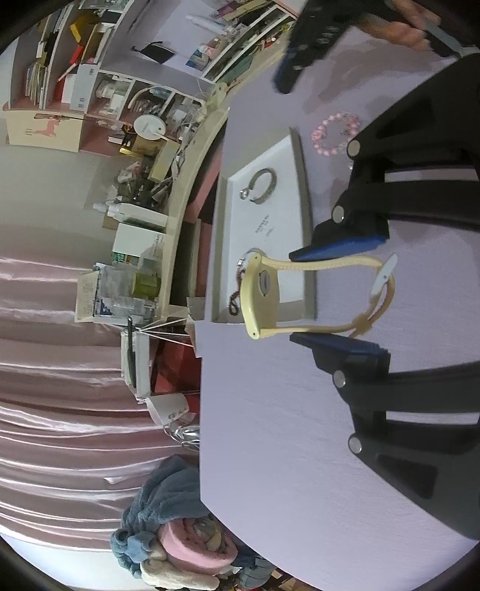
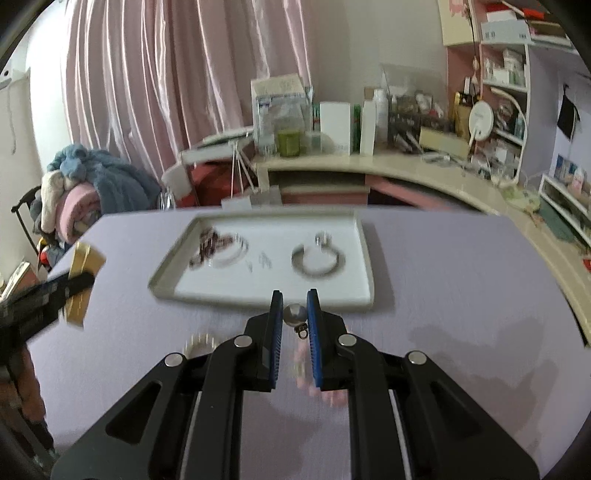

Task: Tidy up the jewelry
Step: 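Release the pearl earring into the tray with the right gripper while the left carries the watch toward it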

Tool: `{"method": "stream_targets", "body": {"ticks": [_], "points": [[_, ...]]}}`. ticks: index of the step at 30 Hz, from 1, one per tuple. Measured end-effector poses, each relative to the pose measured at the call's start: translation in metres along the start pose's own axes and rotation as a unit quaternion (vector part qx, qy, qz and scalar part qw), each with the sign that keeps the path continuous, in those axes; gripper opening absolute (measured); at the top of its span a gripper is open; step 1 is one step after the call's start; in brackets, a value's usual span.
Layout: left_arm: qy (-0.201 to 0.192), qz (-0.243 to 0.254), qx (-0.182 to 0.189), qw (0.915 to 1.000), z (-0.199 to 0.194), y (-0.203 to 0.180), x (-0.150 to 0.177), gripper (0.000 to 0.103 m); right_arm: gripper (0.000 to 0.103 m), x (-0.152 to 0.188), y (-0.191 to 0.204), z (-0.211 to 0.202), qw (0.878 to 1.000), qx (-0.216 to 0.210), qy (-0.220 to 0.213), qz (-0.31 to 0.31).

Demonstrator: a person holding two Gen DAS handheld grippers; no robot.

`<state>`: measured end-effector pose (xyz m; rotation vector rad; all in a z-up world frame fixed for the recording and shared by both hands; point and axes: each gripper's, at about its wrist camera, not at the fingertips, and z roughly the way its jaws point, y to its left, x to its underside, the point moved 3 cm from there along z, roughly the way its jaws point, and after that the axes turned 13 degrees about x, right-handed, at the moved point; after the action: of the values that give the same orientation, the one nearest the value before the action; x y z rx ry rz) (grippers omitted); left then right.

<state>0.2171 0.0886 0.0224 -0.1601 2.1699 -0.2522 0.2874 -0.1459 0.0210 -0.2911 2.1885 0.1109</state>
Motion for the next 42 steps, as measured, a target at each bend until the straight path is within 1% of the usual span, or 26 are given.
{"method": "stream_targets", "body": {"ticks": [2,5,9,10,12,16,18,23,25,27,28,36,42], "points": [[-0.005,-0.001,0.002,1.0,0.002,0.0,-0.008,0.037,0.014,-0.023,0.001,0.012,1.0,-0.004,-0.006,0.008],[-0.011,0.0,0.002,0.9999,0.008,0.0,-0.019,0.037,0.014,-0.046,0.002,0.033,1.0,-0.018,-0.004,0.023],[-0.015,0.001,0.004,0.9999,0.019,0.0,-0.032,0.037,0.014,-0.063,0.006,0.074,0.999,-0.029,0.023,0.04],[-0.015,0.001,0.006,0.9999,0.023,0.0,-0.035,0.037,0.014,-0.063,0.007,0.082,0.998,-0.027,0.03,0.04],[-0.014,0.0,0.008,0.9999,0.03,0.001,-0.039,0.037,0.014,-0.061,0.009,0.109,0.997,-0.022,0.058,0.042],[-0.009,0.0,0.013,0.9999,0.042,0.003,-0.042,0.037,0.014,-0.051,0.009,0.15,0.993,-0.016,0.107,0.052],[-0.008,0.001,0.015,0.9999,0.047,0.003,-0.043,0.037,0.014,-0.046,0.007,0.161,0.991,-0.013,0.119,0.057],[-0.003,0.0,0.018,0.9998,0.057,0.005,-0.044,0.037,0.015,-0.042,0.007,0.167,0.99,-0.014,0.134,0.05],[-0.001,-0.002,0.018,0.9998,0.061,0.007,-0.044,0.037,0.02,-0.042,0.005,0.165,0.989,-0.016,0.134,0.053],[0.001,-0.005,0.02,0.9998,0.063,0.008,-0.043,0.037,0.042,-0.043,0.002,0.162,0.989,-0.021,0.131,0.06],[0.003,-0.005,0.021,0.9998,0.064,0.008,-0.043,0.037,0.044,-0.043,-0.001,0.158,0.99,-0.021,0.126,0.064],[0.012,-0.003,0.024,0.9996,0.077,0.001,-0.042,0.038,0.045,-0.045,-0.021,0.132,0.993,-0.018,0.094,0.072],[0.034,-0.014,0.027,0.999,0.109,0.001,-0.042,0.038,0.046,-0.04,-0.03,0.12,0.996,-0.004,0.076,0.052]]}}
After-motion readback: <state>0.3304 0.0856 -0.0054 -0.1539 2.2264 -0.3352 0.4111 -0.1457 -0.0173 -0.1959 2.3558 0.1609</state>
